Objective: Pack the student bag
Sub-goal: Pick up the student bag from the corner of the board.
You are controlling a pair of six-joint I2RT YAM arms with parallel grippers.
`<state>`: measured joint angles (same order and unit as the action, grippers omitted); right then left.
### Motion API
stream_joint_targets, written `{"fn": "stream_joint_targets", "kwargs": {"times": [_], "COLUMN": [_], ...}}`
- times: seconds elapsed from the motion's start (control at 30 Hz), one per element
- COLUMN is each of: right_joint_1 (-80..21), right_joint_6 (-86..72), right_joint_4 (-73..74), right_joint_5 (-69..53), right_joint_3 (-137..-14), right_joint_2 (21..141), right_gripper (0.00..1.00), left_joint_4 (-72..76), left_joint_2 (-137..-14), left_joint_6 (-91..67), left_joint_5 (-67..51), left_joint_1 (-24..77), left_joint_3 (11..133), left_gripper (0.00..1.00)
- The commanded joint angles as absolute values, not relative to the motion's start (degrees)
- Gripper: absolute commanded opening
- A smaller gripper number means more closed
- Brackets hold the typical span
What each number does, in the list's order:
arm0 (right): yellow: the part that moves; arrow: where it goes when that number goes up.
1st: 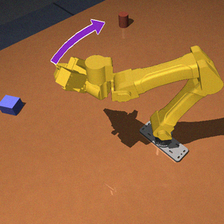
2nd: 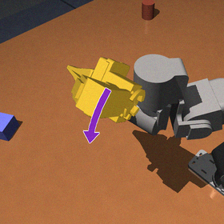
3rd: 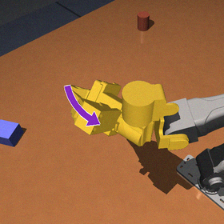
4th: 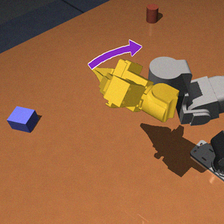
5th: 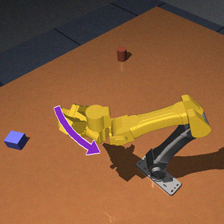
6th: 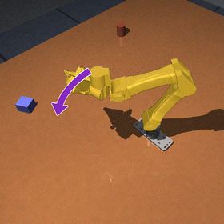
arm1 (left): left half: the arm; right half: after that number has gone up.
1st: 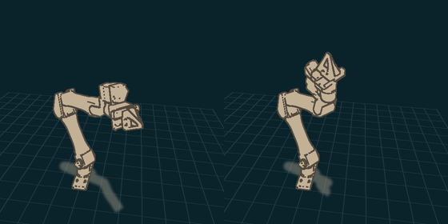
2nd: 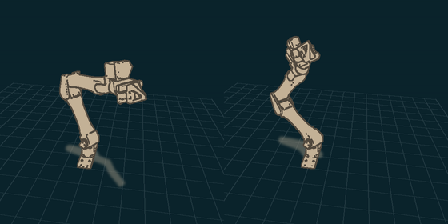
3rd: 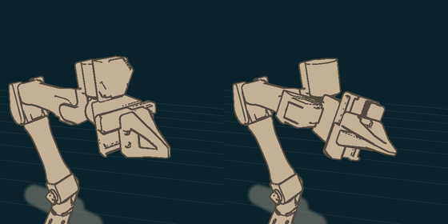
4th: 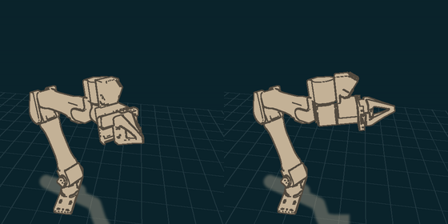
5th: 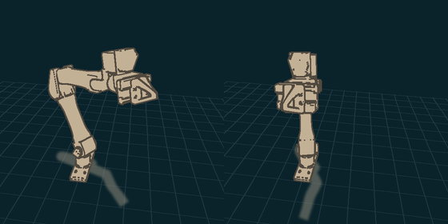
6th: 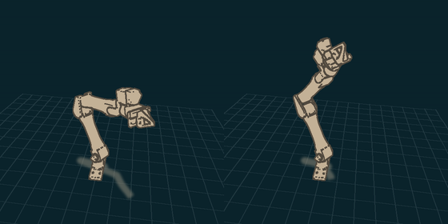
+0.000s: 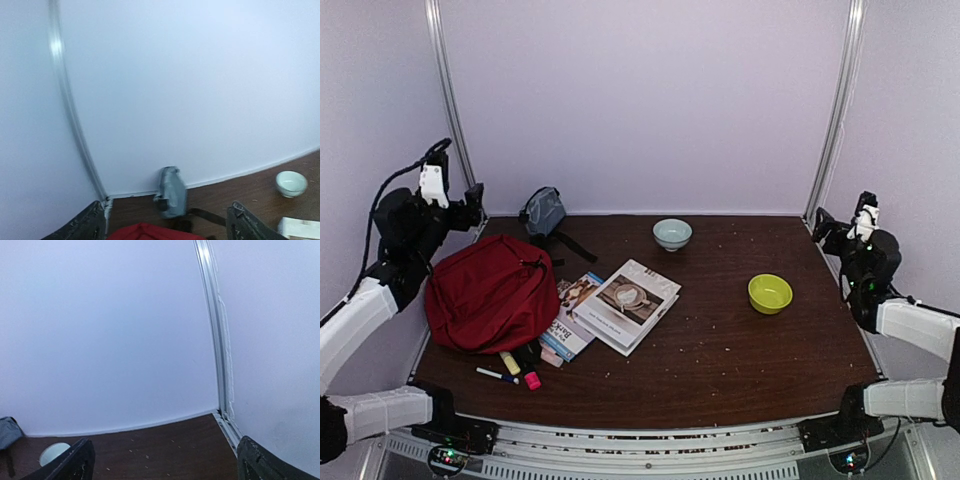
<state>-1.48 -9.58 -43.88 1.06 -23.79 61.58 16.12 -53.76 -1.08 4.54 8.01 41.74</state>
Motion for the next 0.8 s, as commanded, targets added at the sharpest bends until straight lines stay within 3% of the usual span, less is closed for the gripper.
{"fn": "stream_joint_targets", "kwargs": {"times": [0.0, 0.2, 0.37, 0.57, 0.6, 0.63, 0.7, 0.77], "right_joint_1": [-1.87, -10.94, -20.32, -23.85, -24.22, -24.58, -25.07, -25.33], "right_joint_6": [-21.77, -20.68, -15.48, -14.47, -14.33, -14.06, -13.59, -13.53], "right_joint_4": [-37.16, -24.47, -20.75, -17.12, -17.16, -17.23, -17.04, -16.58], "right_joint_5": [-11.5, -16.87, -15.78, -16.96, -16.96, -16.92, -16.8, -17.0], "right_joint_3": [-30.04, -37.87, -39.37, -40.12, -39.9, -39.51, -39.29, -39.47], "right_joint_2": [59.35, 58.54, 57.83, 57.26, 56.94, 56.69, 56.35, 56.34], "right_gripper": [1.0, 1.0, 1.0, 1.0, 1.0, 1.0, 1.0, 1.0], "left_joint_4": [-16.24, -35.09, -41.38, -44.35, -44.46, -44.37, -44.28, -43.99], "left_joint_2": [-51.75, -55.27, -66.47, -79.54, -80.47, -81.03, -81.1, -79.2], "left_joint_6": [-1.38, -14.54, -16.01, -14.16, -14.15, -14.04, -13.64, -12.72], "left_joint_5": [1.35, 3.24, 9.68, 21.81, 23.84, 24.95, 24.74, 22.77], "left_joint_1": [23.57, 36.98, 37.44, 37.39, 37.36, 37.28, 37.31, 37.27], "left_joint_3": [50.12, 50.45, 52.59, 58.42, 58.93, 59.22, 59.7, 60.23], "left_gripper": [0.86, 0.86, 0.92, 0.91, 0.82, 0.65, 0.05, 0.0]}}
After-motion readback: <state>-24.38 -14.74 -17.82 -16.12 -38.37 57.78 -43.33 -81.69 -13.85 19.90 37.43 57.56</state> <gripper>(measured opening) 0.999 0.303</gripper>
